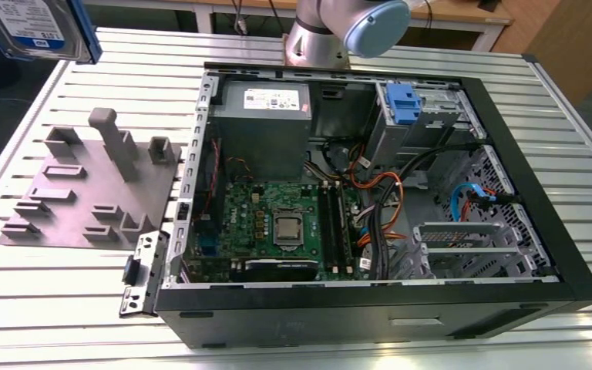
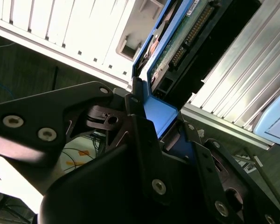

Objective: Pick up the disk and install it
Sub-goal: 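Pick up the disk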

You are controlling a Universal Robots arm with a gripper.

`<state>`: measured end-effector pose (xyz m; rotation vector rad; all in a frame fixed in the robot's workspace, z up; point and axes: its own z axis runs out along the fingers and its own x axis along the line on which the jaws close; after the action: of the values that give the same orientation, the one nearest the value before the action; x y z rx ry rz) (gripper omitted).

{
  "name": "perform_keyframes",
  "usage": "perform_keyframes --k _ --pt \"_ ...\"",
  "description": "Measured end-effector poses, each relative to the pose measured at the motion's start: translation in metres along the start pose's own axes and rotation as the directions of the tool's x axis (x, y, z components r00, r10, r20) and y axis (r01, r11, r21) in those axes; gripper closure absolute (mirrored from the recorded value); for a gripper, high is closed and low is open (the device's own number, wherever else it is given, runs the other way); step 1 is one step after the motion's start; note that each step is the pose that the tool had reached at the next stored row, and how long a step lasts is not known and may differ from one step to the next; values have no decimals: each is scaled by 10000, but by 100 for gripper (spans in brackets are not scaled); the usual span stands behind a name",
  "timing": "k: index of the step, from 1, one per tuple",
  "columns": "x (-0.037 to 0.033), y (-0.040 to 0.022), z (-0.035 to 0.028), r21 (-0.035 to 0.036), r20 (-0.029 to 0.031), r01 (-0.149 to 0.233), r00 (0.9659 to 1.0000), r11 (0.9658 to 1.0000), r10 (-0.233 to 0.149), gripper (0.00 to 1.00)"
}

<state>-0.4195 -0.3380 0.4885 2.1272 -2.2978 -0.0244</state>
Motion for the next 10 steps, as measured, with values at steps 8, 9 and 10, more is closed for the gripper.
perform_keyframes --k 8,9,10 --pt "6 -29 0 0 0 0 10000 10000 0 64" --pt "6 -33 0 1 1 0 10000 10000 0 64" --pt "7 -36 0 0 1 -1 10000 10000 1 64"
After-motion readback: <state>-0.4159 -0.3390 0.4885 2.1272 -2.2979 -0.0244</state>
